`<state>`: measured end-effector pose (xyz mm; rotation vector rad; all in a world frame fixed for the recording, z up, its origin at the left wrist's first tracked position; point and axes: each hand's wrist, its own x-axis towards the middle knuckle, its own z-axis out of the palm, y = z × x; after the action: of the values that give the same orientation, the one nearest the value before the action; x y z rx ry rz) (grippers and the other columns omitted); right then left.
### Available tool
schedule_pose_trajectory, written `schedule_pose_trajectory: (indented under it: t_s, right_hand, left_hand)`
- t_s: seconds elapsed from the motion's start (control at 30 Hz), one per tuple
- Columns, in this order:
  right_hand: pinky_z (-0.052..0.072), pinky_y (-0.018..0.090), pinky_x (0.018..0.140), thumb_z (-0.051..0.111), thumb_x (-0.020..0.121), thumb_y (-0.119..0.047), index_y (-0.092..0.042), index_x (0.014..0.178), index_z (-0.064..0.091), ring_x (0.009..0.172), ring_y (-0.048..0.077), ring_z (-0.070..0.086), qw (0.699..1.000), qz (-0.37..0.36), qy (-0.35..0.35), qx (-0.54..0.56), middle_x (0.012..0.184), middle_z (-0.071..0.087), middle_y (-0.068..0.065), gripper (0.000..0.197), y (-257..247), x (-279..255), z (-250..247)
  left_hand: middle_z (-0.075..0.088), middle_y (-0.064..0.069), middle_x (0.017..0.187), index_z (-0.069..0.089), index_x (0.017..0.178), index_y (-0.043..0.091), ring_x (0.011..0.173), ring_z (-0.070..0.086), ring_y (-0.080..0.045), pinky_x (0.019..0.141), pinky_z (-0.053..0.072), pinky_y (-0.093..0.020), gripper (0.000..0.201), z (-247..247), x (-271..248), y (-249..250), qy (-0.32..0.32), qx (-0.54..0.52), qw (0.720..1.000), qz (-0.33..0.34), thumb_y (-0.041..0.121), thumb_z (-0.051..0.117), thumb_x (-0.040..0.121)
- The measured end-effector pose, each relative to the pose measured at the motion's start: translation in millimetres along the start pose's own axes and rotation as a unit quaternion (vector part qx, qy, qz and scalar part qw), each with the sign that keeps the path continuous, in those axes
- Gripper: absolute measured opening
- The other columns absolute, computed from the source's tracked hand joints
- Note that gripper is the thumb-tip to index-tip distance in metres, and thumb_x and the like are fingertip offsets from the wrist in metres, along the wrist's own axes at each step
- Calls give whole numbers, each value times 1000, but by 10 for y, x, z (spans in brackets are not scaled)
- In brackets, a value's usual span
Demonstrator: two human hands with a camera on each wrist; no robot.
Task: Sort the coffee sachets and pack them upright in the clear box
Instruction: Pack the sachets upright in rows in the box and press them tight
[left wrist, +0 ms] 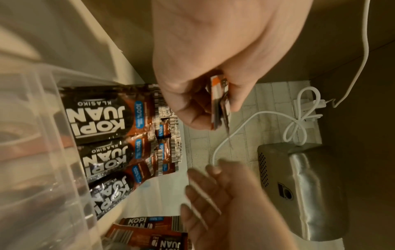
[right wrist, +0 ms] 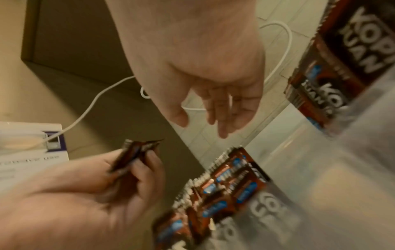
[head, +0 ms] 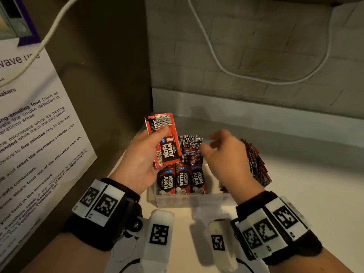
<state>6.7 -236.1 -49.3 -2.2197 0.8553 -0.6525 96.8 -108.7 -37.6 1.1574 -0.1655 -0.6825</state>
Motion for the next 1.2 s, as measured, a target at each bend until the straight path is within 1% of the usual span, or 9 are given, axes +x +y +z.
schedule_pose_trajectory:
  t_s: [0.07, 0.2, 0.33, 0.43, 0.57, 0.7, 0.87, 1.03, 1.2]
  right_hand:
    - [45, 21, 60, 66, 85, -30, -12, 105, 63, 70, 6, 59, 990, -8, -14, 140, 80, 64, -4, 28, -109, 0, -20]
    - [47, 18, 54, 74, 80, -12, -13, 99, 66, 63, 9, 64, 938, 1, -169, 301, 73, 67, 1, 21, -242, -66, -18]
    - [52, 21, 66, 68, 76, 11, -14, 83, 72, 75, 8, 67, 912, -38, -106, 395, 81, 72, -2, 26, -196, -50, -35]
    - [54, 24, 77, 63, 72, 20, -15, 66, 75, 99, 11, 65, 895, -51, -64, 438, 108, 67, 2, 37, -153, -20, -57]
    - [56, 24, 78, 55, 76, 21, -15, 66, 76, 110, 10, 61, 911, -60, -82, 401, 125, 58, -6, 43, -131, -63, -66]
    - [52, 20, 69, 48, 83, 15, -14, 77, 73, 88, 13, 63, 920, -45, -54, 385, 103, 65, 7, 39, -92, -64, -62]
    - [50, 18, 61, 67, 83, 0, -20, 86, 65, 64, 8, 57, 954, -32, -42, 296, 70, 61, -5, 20, -39, -12, -79]
    - [44, 20, 51, 66, 84, 1, -11, 71, 66, 53, 6, 55, 979, 33, -1, 202, 67, 66, 3, 17, 135, 30, -91]
    - [58, 40, 65, 60, 86, -1, 3, 77, 66, 64, 27, 64, 984, 119, -96, 87, 75, 69, 18, 12, 308, -13, -2]
  left_hand:
    - [75, -3, 84, 66, 108, 17, 75, 73, -18, 57, 55, -30, 17, 17, -4, -27, -24, 14, 1000, 2, 21, 62, 92]
    - [74, -11, 102, 66, 114, 17, 90, 73, -26, 70, 56, -37, 35, 69, -36, -66, -65, 39, 997, 4, 29, 66, 81]
    - [73, -2, 78, 65, 102, 13, 67, 70, -16, 65, 53, -32, 58, 65, -7, -43, -67, 67, 995, -18, 61, 56, 69]
    - [66, -2, 72, 61, 94, 14, 58, 62, -14, 57, 50, -28, 52, 49, 12, -27, -68, 52, 996, -40, 59, 64, 69]
    - [65, 1, 63, 60, 87, 15, 51, 63, -10, 49, 50, -25, 6, 103, -18, -42, -82, 6, 997, -11, 12, 65, 85]
    - [63, 5, 62, 55, 84, 19, 52, 59, -8, 49, 48, -23, 26, 115, 33, -51, -46, 14, 998, 35, -2, 68, 79]
    - [66, 2, 66, 55, 89, 14, 54, 64, -7, 47, 50, -20, 24, 156, 40, -70, -28, 45, 998, 43, -3, 69, 79]
    - [65, -1, 77, 64, 82, 15, 61, 56, -13, 62, 46, -30, 25, 144, 72, -37, 26, 14, 999, -14, 37, 60, 92]
    - [60, 0, 64, 66, 82, 13, 49, 57, -10, 50, 46, -23, 28, 127, 62, 13, 57, -3, 998, -4, 26, 47, 99]
